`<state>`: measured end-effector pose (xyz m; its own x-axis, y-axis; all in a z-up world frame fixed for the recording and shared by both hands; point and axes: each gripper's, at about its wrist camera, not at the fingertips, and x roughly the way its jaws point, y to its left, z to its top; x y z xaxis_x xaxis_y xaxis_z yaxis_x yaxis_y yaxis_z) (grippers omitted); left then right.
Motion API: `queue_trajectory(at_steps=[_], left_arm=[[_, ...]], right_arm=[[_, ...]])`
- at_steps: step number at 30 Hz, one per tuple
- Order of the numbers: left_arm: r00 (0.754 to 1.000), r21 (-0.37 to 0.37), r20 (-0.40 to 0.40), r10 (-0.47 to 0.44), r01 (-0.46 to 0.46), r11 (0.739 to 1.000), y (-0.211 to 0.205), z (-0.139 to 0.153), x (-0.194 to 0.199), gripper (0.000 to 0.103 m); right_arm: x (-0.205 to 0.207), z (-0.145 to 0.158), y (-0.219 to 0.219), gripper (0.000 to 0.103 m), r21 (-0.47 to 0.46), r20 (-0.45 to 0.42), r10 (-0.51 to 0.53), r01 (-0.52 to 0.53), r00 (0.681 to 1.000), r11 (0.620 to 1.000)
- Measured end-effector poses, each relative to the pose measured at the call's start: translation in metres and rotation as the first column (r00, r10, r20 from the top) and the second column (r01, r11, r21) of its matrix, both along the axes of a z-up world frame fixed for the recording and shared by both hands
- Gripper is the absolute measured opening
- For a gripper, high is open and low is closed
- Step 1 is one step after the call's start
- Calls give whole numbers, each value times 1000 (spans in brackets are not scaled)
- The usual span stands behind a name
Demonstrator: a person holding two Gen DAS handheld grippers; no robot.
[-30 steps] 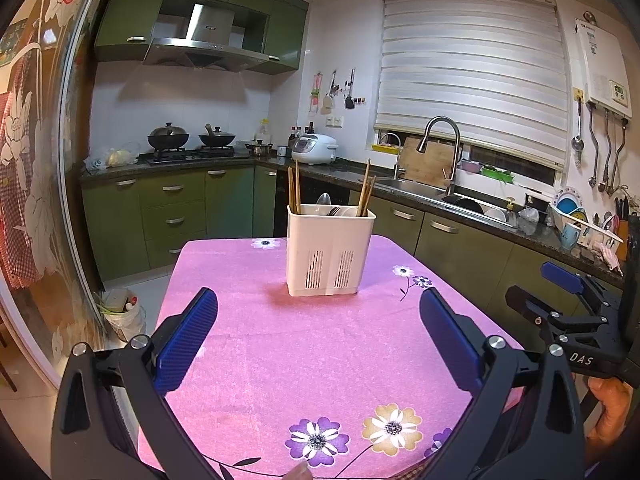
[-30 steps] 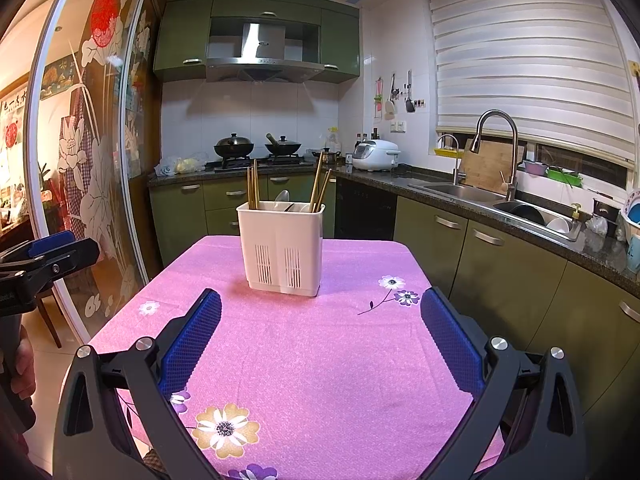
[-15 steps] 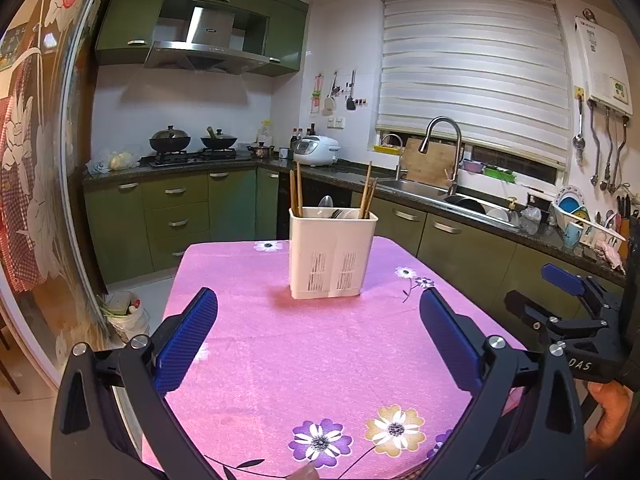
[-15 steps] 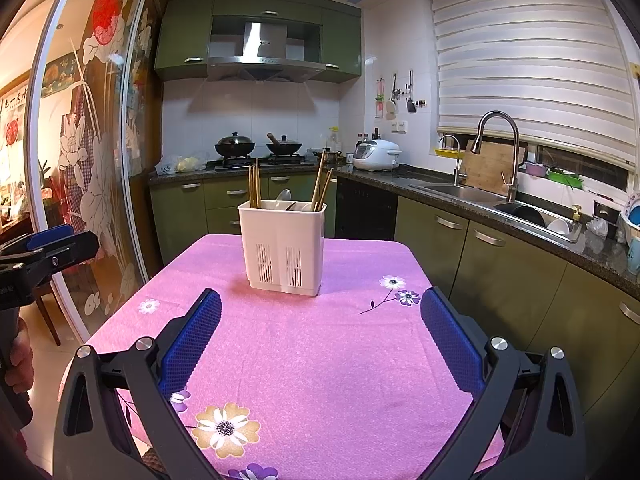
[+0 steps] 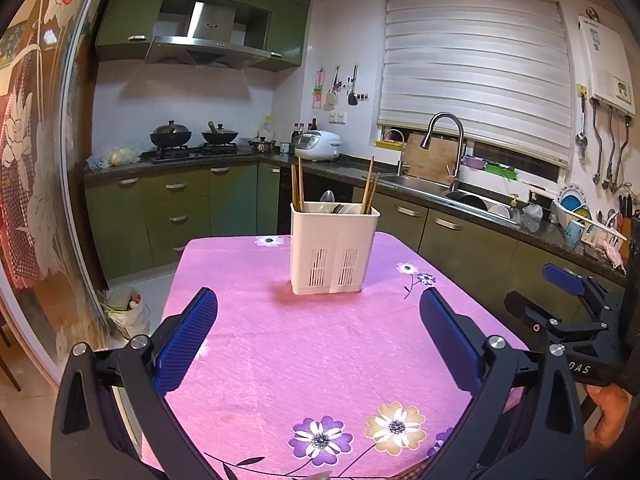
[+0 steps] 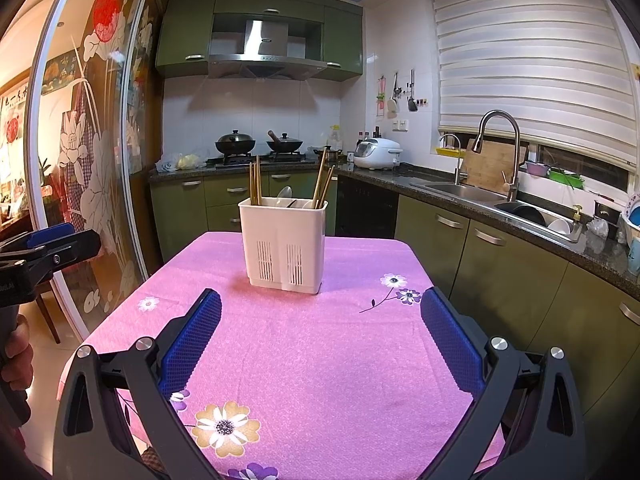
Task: Organize utensils
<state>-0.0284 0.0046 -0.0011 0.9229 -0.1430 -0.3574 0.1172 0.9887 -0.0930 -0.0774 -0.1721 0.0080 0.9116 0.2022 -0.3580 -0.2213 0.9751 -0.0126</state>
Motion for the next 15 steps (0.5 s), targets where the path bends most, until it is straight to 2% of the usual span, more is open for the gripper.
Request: queue_trajectory(at_steps=[9, 15], left_arm=[[1000, -31, 24, -11, 11, 999, 4, -1, -2, 96], [999, 12, 20, 29, -29, 1000, 2, -4, 1, 96]], right_arm=[[0, -1, 1, 98, 0, -1, 1, -1, 1000, 1000], [0, -2, 0, 98, 1, -2, 1, -1, 1000, 1000]])
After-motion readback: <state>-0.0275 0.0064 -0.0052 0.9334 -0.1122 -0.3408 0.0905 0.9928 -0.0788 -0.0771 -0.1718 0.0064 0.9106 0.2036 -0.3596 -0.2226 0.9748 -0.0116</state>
